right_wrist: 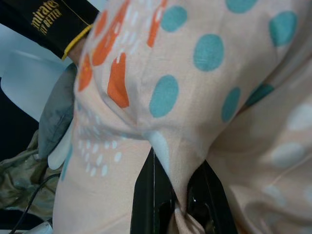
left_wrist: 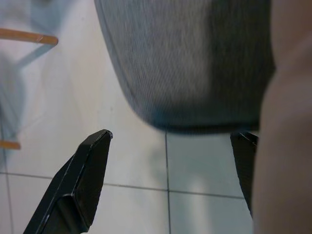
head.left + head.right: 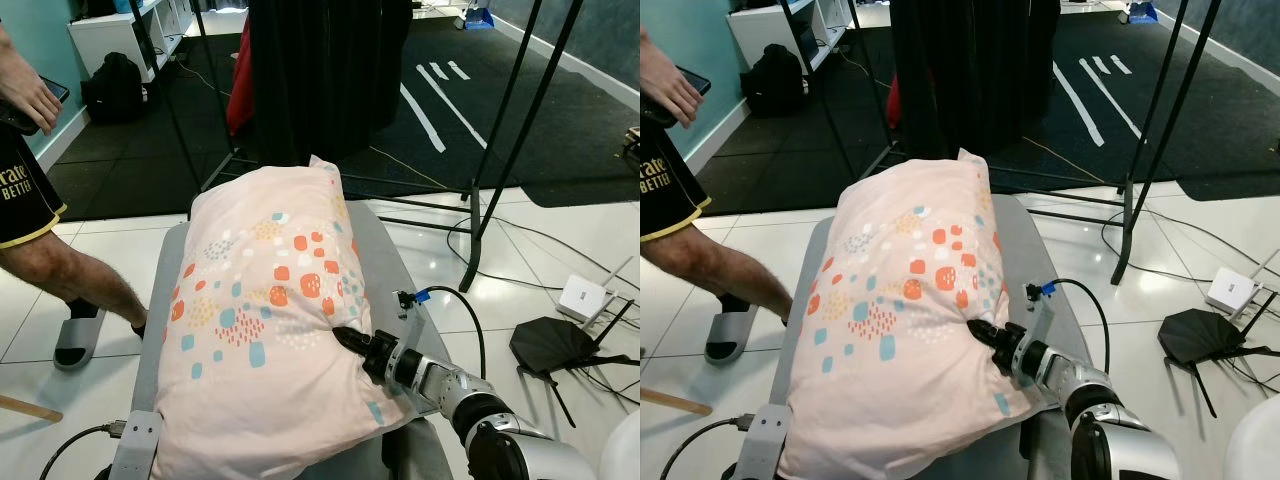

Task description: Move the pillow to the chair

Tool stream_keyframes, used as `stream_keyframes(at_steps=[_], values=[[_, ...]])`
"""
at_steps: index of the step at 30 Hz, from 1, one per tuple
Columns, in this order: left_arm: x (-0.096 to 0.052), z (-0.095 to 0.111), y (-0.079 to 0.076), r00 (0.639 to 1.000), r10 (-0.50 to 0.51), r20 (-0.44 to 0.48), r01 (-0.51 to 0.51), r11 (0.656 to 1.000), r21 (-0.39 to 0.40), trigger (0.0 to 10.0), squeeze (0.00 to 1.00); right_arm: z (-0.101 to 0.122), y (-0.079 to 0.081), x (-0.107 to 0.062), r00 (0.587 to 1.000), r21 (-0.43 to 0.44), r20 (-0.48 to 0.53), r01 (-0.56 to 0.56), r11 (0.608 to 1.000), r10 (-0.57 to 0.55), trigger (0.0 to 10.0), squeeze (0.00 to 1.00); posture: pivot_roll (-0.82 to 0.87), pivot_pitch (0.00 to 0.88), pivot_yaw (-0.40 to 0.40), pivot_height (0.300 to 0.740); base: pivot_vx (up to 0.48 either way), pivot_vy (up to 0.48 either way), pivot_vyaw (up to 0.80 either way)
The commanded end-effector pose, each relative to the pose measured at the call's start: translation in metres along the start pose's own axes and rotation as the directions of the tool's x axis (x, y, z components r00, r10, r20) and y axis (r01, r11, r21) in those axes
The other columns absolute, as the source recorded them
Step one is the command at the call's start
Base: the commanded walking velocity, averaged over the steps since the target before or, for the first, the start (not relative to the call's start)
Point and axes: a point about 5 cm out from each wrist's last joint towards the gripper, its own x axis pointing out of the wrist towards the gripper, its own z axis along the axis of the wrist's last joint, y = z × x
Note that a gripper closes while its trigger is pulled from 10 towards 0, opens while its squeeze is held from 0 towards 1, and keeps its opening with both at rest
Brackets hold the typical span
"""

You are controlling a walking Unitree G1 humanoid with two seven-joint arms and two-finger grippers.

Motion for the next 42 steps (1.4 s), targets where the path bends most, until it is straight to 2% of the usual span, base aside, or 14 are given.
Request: stream_keyframes(at_steps=[1,5,7,10,28,32,42], values=[[0.0,-0.003,0.007,1.0,0.011,-0.021,-0.012,1.0,-0.015,10.0,0.0,0.01,0.009,0.008,0.998,-0.038,0.038,-0.051,0.998,0.053,0.0,0.0,0.01,0.09,-0.023,0.501,0.0,0.0,0.0],[0.002,0.004,0.006,1.0,0.009,-0.013,-0.009,1.0,-0.024,10.0,0.0,0.03,0.009,0.009,0.992,-0.071,0.128,0.019,0.997,-0.01,0.0,0.0,0.01,0.06,-0.051,0.501,0.0,0.0,0.0],[0.002,0.004,0.006,1.0,0.009,-0.013,-0.009,1.0,-0.024,10.0,0.0,0.03,0.009,0.009,0.992,-0.071,0.128,0.019,0.997,-0.01,0.0,0.0,0.01,0.06,-0.051,0.501,0.0,0.0,0.0],[0.003,0.008,-0.001,1.0,0.002,-0.005,-0.002,1.0,-0.029,10.0,0.0,0.045,0.013,0.011,0.977,-0.107,0.21,0.063,0.992,-0.039,0.0,0.0,0.02,0.03,-0.069,0.501,0.0,0.0,0.0],[0.003,0.012,-0.012,1.0,-0.02,-0.002,0.02,1.0,-0.023,10.0,0.0,0.056,0.014,0.012,0.971,-0.166,0.225,0.121,0.979,-0.082,0.0,0.0,0.01,0.0,-0.08,0.51,0.0,0.0,0.0],[0.003,0.016,-0.019,0.999,-0.043,0.004,0.043,0.999,-0.014,10.0,0.0,0.057,0.017,0.016,0.97,-0.163,0.226,0.125,0.979,-0.087,0.0,0.0,0.01,0.0,-0.069,0.529,0.0,0.0,0.0],[0.004,0.017,-0.019,0.999,-0.048,-0.001,0.048,0.999,-0.011,10.0,0.0,0.059,0.016,0.014,0.966,-0.156,0.24,0.134,0.978,-0.094,0.0,0.0,0.0,0.0,-0.059,0.558,0.0,0.0,0.0]])
